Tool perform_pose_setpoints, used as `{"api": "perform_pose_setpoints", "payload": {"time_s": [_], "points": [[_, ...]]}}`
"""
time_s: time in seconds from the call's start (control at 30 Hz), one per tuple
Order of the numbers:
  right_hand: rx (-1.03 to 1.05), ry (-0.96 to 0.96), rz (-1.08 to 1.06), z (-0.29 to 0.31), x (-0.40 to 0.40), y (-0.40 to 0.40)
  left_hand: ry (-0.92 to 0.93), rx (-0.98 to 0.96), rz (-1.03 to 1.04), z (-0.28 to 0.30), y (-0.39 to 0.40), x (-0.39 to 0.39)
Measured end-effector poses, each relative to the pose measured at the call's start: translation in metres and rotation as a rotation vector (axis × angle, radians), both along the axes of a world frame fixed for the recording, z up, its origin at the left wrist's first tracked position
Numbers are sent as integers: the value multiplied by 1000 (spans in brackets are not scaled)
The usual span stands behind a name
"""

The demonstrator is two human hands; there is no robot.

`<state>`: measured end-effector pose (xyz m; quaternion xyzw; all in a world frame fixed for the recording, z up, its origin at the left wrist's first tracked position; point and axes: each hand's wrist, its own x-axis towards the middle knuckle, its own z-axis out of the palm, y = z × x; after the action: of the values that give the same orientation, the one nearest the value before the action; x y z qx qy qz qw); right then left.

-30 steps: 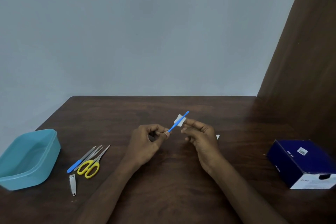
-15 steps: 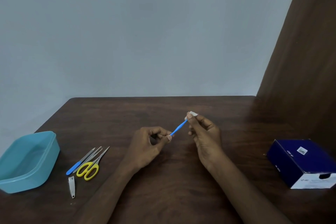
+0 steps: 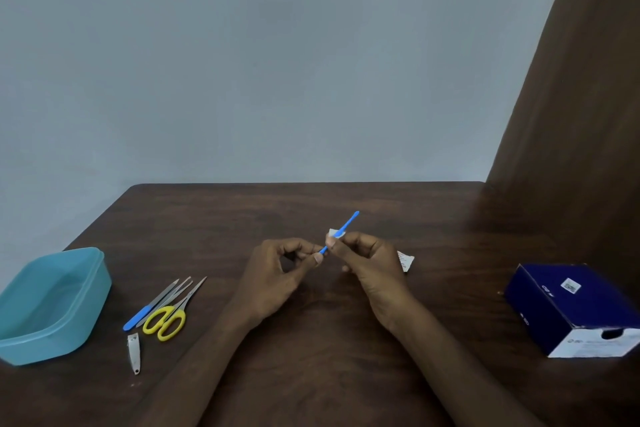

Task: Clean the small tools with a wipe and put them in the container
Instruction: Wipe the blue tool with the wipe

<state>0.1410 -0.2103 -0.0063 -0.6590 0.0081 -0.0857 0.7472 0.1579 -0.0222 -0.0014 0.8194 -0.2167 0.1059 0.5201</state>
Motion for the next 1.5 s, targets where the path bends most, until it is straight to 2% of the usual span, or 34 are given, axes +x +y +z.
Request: {"api": "perform_pose_setpoints", "payload": {"time_s": [0.1,0.27,0.43,0.57,0.7,0.87,1.13,1.33,1.5], "points": [[32,-55,-75,6,2,-4,16,-13,-54,1,-1,-2],[-44,-74,69,2,-5,7,25,-9,-108,5,0,-4],[-96,-163,18,1,0,1,12,15,-104,7,-1,-6],[-46,-122,96,2,-6,7,10,-38,-49,3,-1,-1],[-74,-87,79,9,-5,6,29,-55,30,-3,-1,5],[-87,-100,56,5,-3,3,13,-44,3,-2,-1,2],[21,-171,-19,5,-2,-1,-27,-40,-30,-1,0,0],[30,-145,-43,6,-1,0,-24,-36,-33,-1,0,1],[66,-87,23,3,3,3,-27,-25,-34,0,-1,0]]}}
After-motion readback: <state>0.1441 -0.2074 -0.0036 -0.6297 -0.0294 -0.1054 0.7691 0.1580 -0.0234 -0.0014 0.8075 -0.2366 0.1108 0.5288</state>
